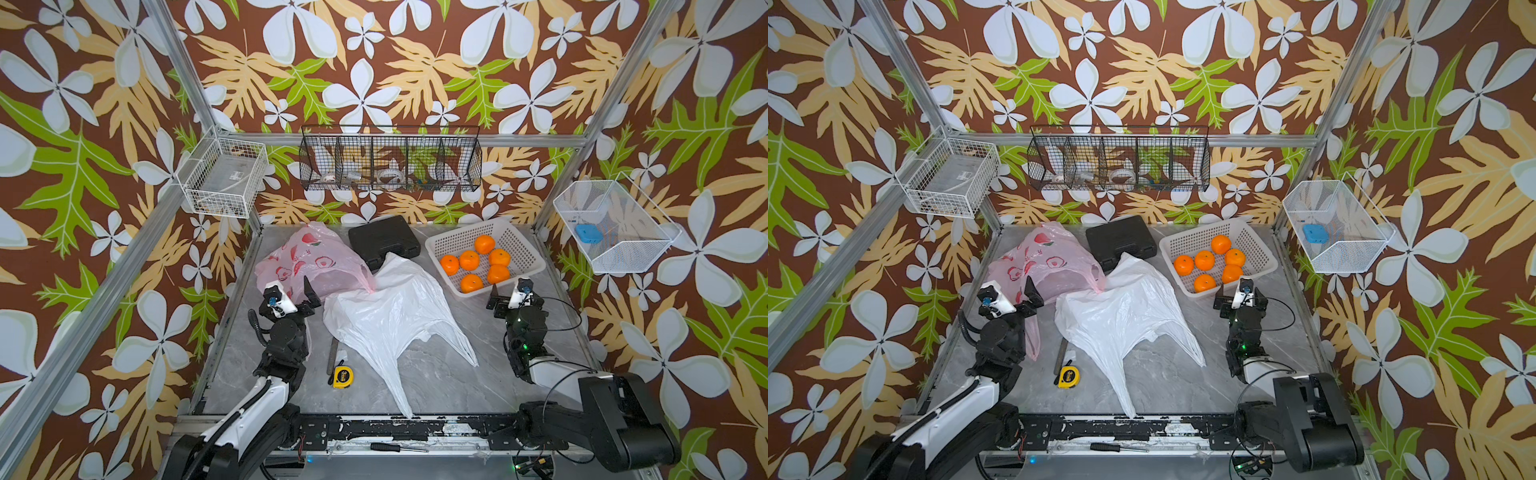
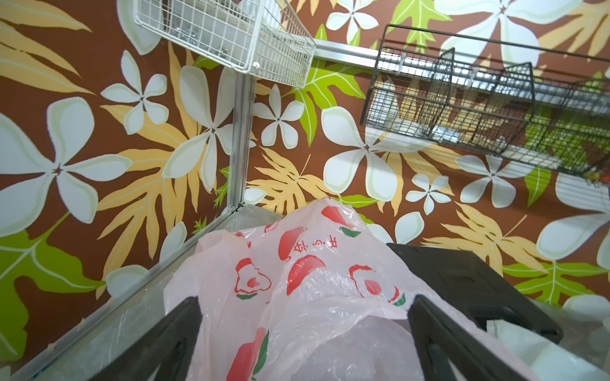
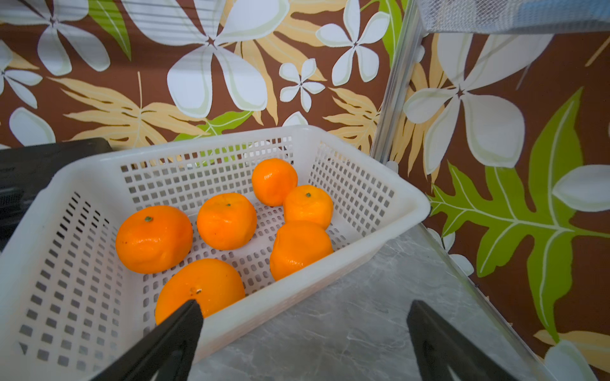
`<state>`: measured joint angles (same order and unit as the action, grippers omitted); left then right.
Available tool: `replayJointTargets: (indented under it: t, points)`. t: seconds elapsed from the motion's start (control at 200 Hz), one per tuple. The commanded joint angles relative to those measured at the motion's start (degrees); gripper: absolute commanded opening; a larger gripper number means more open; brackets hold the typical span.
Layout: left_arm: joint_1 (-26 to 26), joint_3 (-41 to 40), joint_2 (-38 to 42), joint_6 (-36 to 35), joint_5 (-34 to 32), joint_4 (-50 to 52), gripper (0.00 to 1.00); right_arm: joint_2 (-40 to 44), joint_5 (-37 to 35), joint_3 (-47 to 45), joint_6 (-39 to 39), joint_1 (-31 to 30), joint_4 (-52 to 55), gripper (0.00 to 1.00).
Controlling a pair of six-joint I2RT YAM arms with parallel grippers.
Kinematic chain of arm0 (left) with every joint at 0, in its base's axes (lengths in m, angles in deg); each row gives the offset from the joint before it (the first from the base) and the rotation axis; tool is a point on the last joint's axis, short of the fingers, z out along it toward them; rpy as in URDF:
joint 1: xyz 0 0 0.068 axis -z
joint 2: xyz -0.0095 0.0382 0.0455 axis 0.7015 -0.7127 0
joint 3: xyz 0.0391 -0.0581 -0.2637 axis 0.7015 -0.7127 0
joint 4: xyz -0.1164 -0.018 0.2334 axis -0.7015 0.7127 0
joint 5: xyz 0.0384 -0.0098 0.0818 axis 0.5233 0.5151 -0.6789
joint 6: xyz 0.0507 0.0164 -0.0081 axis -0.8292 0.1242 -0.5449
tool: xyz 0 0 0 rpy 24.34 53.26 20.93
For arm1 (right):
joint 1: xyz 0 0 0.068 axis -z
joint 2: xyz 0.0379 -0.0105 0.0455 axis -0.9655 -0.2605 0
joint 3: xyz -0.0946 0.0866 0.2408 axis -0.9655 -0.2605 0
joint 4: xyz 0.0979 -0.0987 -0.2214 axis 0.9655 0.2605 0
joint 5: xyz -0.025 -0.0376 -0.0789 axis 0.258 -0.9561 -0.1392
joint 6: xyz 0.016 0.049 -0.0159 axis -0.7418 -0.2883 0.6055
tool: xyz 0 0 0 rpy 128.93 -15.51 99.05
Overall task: Place the oranges into plastic bags & tie knots
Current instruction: Pick up the orange from the basket.
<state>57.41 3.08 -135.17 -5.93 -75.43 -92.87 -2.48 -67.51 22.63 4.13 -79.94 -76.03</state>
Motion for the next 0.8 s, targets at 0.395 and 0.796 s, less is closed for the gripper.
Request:
replayJointTargets:
  t: [0.395,0.796]
  points:
    - [34.97,30.79,-14.59,5.37,-7.99,45.0,0.99,7.42,16.25,16.26,-22.79,-0.26,39.81,0.99]
    - [48.81,37.88,-30.59,4.66,6.19,48.67,1.0,-20.18,15.94,51.38,-17.96,-0.59,69.04,0.83]
